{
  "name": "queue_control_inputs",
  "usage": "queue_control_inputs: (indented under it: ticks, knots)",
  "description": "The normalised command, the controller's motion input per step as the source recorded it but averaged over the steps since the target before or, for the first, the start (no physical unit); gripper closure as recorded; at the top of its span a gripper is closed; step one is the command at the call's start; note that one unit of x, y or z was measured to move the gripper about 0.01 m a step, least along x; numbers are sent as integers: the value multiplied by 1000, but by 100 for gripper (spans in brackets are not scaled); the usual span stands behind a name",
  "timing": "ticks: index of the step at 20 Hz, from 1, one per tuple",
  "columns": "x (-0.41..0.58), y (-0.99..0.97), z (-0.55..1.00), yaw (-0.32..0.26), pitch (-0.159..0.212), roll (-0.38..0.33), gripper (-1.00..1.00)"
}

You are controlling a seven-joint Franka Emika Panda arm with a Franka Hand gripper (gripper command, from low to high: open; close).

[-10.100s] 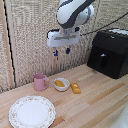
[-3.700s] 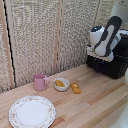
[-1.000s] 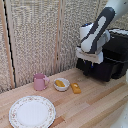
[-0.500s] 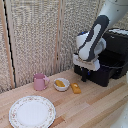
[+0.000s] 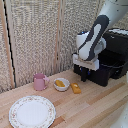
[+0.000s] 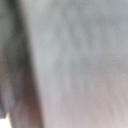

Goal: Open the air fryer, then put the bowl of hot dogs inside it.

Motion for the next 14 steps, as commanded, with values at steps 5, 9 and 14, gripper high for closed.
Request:
queue_control_inputs:
  ticks: [5, 9, 14]
  knots:
    - [24, 139, 701, -47, 5, -65, -100]
    - [141, 229, 454, 5, 80, 1, -100]
    - [118, 396, 251, 69, 175, 72, -100]
